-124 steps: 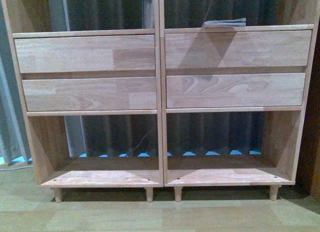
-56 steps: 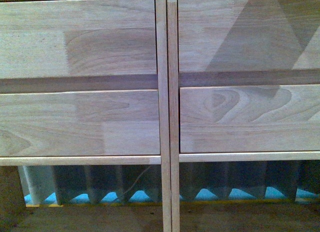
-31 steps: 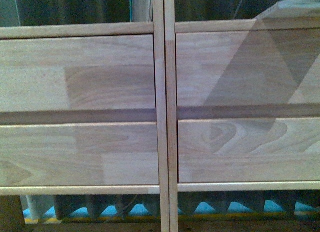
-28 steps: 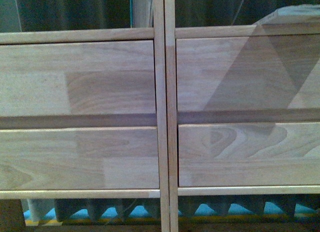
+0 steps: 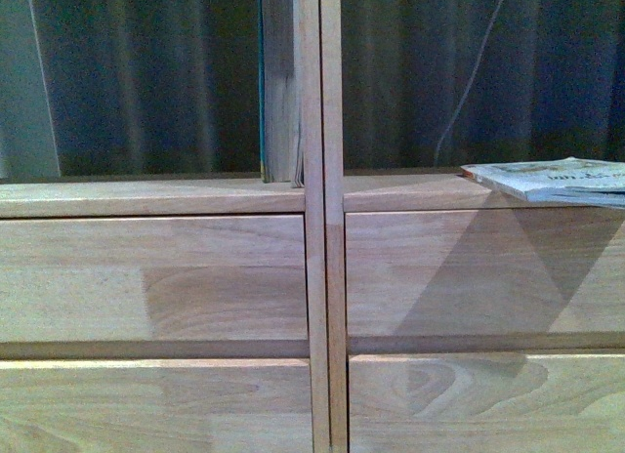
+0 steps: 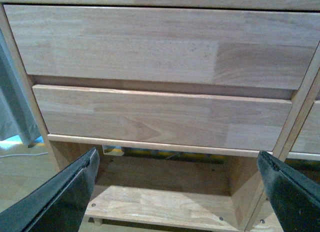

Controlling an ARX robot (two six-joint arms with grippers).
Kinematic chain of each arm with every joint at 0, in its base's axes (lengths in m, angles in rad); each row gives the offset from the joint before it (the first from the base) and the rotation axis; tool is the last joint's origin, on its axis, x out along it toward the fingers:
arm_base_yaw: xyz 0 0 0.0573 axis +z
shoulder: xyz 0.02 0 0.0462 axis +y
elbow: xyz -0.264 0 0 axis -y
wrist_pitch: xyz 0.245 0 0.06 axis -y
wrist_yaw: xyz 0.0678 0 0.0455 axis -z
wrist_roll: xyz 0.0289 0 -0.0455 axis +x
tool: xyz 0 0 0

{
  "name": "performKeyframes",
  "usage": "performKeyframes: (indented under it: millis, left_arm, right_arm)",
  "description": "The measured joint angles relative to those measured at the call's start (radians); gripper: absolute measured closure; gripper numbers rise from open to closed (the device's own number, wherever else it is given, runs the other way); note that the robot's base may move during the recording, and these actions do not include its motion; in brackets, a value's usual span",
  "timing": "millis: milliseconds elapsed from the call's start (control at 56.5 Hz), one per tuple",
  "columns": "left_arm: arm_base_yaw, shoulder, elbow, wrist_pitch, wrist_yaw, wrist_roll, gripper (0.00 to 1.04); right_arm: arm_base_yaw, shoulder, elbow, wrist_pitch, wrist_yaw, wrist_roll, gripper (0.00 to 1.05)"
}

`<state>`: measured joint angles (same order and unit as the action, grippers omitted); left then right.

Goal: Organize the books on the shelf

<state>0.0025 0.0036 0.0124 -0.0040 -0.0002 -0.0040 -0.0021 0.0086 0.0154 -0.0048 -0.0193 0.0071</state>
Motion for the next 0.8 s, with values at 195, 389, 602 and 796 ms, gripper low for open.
performKeyframes:
  millis: [195,389,602,796]
  left_arm:
    - [0.0,0.0,0.0,0.0,0.0,0.0,0.07]
    - [0.0,0.0,0.0,0.0,0.0,0.0,0.07]
    - [0.0,0.0,0.0,0.0,0.0,0.0,0.07]
    - [0.0,0.0,0.0,0.0,0.0,0.0,0.07]
  right_arm:
    - [-0.216,0.374,0.182,0.039,-0.593,0.342,0.07]
    - [-0.132,0.812,0.438,0.487,-0.515,0.732,0.07]
    - [0.005,1.162,0.602,0.666,-0.35,1.071,0.07]
    - [0.056,1.318,0.69,0.72,-0.255,1.23,0.07]
